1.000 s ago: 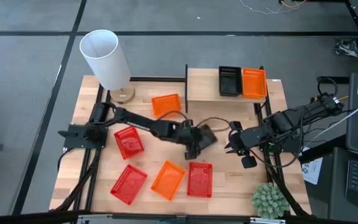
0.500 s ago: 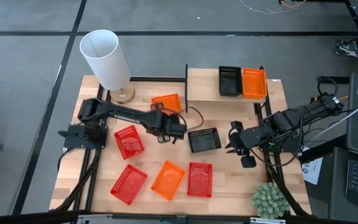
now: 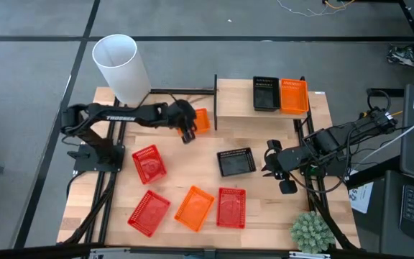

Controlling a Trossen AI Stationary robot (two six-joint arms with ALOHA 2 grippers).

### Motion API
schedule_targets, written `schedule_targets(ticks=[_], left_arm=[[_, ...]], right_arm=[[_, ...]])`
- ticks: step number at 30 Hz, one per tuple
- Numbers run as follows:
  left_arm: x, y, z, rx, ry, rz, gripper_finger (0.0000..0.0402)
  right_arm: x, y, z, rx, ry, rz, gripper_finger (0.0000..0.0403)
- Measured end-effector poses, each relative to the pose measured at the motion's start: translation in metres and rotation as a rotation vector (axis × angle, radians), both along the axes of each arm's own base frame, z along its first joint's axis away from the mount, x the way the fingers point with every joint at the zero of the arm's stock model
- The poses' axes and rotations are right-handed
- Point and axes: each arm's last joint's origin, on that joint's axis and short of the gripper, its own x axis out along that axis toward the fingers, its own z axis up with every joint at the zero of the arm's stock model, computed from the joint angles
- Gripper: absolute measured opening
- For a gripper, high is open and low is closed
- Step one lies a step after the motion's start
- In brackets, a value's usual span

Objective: Stack baskets on shelf by color
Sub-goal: Stack the top orange basket on top of the orange basket on the shelf

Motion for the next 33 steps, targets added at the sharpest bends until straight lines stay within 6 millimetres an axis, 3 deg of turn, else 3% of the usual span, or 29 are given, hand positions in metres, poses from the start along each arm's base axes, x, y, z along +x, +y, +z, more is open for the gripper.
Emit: schedule_targets(ticks=[5, 11, 16, 22, 28, 33], left_arm=[[-0.014, 0.029, -0.031, -0.097, 0.031, 0.180, 0.0041], [-0.004, 0.023, -0.058, -0.215, 0.076, 0.182, 0.0041], [0.003, -0.003, -0.066, -0.376, 0.087, 0.166, 0.0041], [0.006, -0.041, -0.052, -0.505, 0.063, 0.132, 0.0041], [0.015, -0.086, -0.042, -0.565, 0.006, 0.000, 0.0041], [0.031, -0.119, -0.028, -0.541, -0.157, -0.242, 0.0041]], right_arm=[[0.000, 0.000, 0.000, -0.001, -0.002, 0.002, 0.0088], [0.000, 0.000, 0.000, -0.004, -0.004, 0.006, 0.0088], [0.000, 0.000, 0.000, 0.000, -0.002, 0.001, 0.0088], [0.000, 0.000, 0.000, 0.001, -0.001, -0.001, 0.0088], [0.000, 0.000, 0.000, 0.002, -0.001, -0.002, 0.0088], [0.000, 0.000, 0.000, 0.002, -0.001, -0.002, 0.0088]])
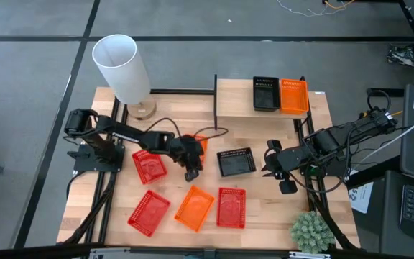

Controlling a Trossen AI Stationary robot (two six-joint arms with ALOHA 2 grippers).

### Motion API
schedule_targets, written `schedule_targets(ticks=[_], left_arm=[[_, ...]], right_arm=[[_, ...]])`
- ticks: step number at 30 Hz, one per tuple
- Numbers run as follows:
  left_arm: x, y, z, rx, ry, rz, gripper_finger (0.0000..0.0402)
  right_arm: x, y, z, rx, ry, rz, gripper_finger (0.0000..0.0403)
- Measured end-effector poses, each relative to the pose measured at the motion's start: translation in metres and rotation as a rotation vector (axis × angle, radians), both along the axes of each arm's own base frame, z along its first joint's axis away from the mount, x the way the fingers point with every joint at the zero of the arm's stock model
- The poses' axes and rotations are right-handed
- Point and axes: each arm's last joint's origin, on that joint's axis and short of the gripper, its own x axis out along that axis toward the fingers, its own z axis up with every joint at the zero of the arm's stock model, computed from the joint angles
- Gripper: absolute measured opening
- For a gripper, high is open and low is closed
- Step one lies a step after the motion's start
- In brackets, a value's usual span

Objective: Stack baskets on shelf by color
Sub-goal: Stack the top orange basket on top of the orange basket on the shelf

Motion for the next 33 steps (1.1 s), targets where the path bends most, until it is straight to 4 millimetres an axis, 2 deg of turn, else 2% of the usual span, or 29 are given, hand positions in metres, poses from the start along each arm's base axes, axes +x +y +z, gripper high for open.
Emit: schedule_targets(ticks=[3, 6, 10, 14, 18, 23, 27, 33], left_arm=[[0.007, -0.012, 0.014, 0.010, -0.167, -0.087, 0.0041], [0.006, -0.020, 0.032, 0.022, -0.275, -0.155, 0.0041], [-0.003, -0.026, 0.045, 0.075, -0.315, -0.212, 0.0041], [-0.018, -0.031, 0.062, 0.113, -0.329, -0.257, 0.0041], [-0.036, -0.040, 0.082, 0.163, -0.386, -0.325, 0.0041], [-0.062, -0.057, 0.107, 0.269, -0.460, -0.364, 0.0041], [-0.079, -0.066, 0.108, 0.377, -0.378, -0.282, 0.0041], [-0.095, -0.076, 0.097, 0.517, -0.225, -0.109, 0.0041]], right_arm=[[0.001, 0.000, 0.000, 0.003, -0.007, 0.000, 0.0088], [0.004, 0.002, 0.001, 0.025, -0.037, -0.029, 0.0088], [0.020, 0.006, -0.009, 0.022, -0.140, -0.100, 0.0088], [0.048, 0.019, -0.030, -0.010, -0.183, -0.052, 0.0088], [0.086, 0.031, -0.051, -0.080, -0.214, 0.009, 0.0088], [0.131, 0.030, -0.073, -0.140, -0.213, -0.028, 0.0088], [0.153, 0.021, -0.085, -0.179, -0.173, -0.071, 0.0088], [0.183, 0.016, -0.096, -0.192, -0.244, -0.080, 0.0088]])
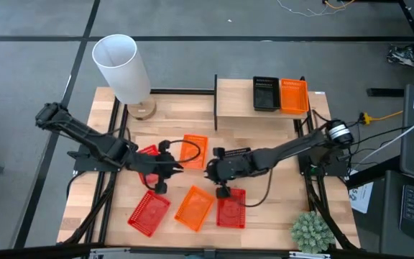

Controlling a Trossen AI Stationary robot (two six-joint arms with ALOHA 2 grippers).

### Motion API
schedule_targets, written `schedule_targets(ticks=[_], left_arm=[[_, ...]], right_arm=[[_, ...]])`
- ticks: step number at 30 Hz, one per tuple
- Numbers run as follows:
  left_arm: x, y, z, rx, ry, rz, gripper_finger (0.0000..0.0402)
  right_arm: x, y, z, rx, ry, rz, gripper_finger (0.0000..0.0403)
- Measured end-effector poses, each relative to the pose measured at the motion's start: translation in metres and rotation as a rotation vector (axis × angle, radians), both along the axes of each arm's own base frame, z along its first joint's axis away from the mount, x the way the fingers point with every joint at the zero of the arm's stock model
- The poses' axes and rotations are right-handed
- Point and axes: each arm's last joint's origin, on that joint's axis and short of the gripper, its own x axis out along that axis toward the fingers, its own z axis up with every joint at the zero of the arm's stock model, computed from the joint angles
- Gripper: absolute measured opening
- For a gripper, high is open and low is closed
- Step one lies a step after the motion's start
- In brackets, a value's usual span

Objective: Stack baskets on shelf by color
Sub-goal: Stack the top orange basket on top of the orange basket on the shelf

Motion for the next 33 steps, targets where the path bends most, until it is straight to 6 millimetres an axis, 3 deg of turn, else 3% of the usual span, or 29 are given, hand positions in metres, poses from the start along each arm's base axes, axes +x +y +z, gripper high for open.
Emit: schedule_targets(ticks=[7, 12, 27, 33], left_arm=[[-0.003, -0.001, 0.002, 0.031, -0.017, 0.045, 0.0041], [-0.003, -0.001, 0.002, 0.034, -0.019, 0.048, 0.0041], [-0.003, -0.001, 0.002, 0.035, -0.018, 0.050, 0.0041], [-0.003, -0.001, 0.002, 0.035, -0.018, 0.050, 0.0041]], right_arm=[[0.028, -0.008, -0.039, -0.059, -0.012, -0.005, 0.0088], [0.037, -0.019, -0.062, -0.142, 0.011, -0.051, 0.0088], [0.033, -0.029, -0.074, -0.115, 0.134, -0.057, 0.0088], [0.031, -0.029, -0.071, -0.137, 0.133, -0.063, 0.0088]])
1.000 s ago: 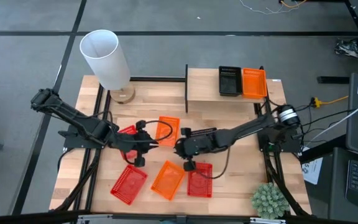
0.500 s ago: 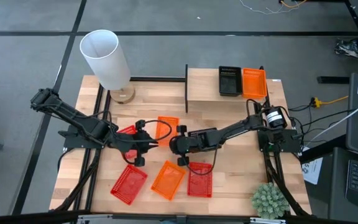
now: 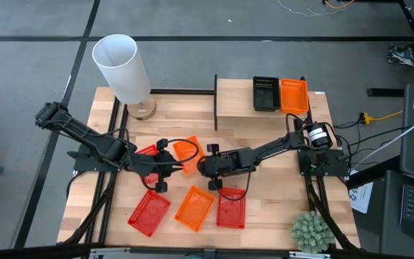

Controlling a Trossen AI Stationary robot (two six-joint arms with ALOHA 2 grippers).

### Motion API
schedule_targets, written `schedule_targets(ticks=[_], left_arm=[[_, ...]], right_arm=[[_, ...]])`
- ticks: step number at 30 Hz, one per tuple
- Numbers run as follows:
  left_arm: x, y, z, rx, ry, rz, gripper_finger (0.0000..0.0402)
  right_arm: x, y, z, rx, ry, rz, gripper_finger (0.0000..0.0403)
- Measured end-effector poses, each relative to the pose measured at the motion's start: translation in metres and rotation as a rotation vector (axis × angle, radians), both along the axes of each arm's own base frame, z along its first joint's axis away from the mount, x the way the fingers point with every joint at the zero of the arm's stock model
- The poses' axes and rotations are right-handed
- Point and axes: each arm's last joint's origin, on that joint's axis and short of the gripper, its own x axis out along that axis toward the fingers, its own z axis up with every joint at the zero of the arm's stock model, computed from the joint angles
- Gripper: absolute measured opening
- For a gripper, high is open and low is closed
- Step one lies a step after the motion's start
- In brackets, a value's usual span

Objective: Stack baskets on shelf by color
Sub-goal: Stack the top orange basket on top of the orange basket on the shelf

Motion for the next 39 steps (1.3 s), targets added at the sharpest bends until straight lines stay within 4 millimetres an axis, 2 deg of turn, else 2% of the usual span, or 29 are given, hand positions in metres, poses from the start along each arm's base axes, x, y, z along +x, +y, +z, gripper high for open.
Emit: schedule_targets(ticks=[10, 18, 24, 39], left_arm=[[0.000, 0.000, 0.000, 0.000, 0.001, 0.000, 0.0041], [0.000, 0.000, 0.000, 0.000, 0.001, 0.000, 0.0041], [0.000, 0.000, 0.000, 0.000, 0.001, 0.000, 0.0041], [0.000, 0.000, 0.000, 0.000, 0.001, 0.000, 0.0041]], right_arm=[[-0.009, -0.001, -0.002, -0.020, 0.165, 0.030, 0.0088], [-0.004, 0.010, 0.006, -0.022, 0.110, 0.066, 0.0088], [0.001, 0.017, 0.015, 0.005, 0.094, 0.172, 0.0088], [-0.007, 0.015, 0.005, 0.006, 0.219, 0.185, 0.0088]])
